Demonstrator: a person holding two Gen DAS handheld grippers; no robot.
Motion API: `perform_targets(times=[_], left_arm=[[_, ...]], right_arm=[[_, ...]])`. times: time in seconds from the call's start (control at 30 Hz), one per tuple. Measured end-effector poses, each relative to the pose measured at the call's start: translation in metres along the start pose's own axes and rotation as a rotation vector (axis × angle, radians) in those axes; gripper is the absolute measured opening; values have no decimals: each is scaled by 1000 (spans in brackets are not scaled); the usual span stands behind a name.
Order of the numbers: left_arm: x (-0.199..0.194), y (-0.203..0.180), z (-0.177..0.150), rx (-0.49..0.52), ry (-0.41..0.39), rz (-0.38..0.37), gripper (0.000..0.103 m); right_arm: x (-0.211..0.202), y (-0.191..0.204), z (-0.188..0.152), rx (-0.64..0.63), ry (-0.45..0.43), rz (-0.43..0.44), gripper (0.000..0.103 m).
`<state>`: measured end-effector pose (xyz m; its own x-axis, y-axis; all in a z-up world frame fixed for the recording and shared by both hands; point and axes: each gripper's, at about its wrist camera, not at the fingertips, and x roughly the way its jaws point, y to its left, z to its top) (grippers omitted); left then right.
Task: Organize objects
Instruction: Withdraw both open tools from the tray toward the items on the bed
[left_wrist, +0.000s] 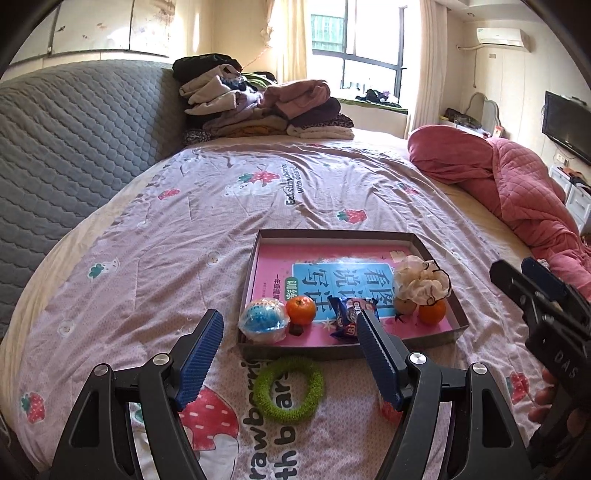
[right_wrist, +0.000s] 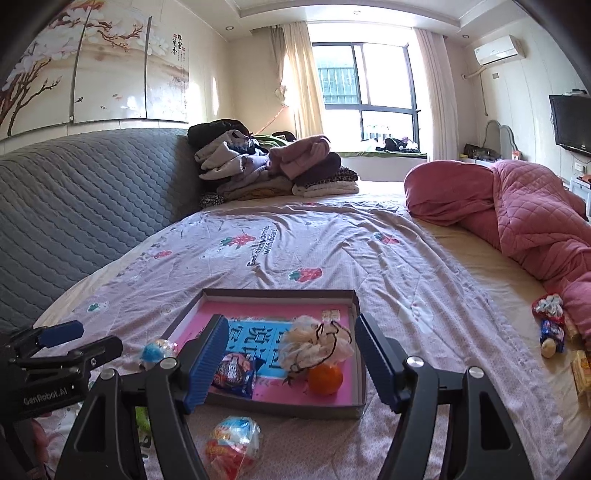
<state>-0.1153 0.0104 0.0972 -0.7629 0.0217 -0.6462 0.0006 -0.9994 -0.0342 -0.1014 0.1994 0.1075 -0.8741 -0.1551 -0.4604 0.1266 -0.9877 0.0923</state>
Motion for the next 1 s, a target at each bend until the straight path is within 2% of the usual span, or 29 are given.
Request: perform_targets(times=[0.67,1.0], left_arm=[[-17,13,-24,-8,-1,1,76],[-15,19,-36,-5,23,3,76]], right_arm=[[-12,20,-34,-32,38,11,70],[-13,29,-44,-50,60,13,70]])
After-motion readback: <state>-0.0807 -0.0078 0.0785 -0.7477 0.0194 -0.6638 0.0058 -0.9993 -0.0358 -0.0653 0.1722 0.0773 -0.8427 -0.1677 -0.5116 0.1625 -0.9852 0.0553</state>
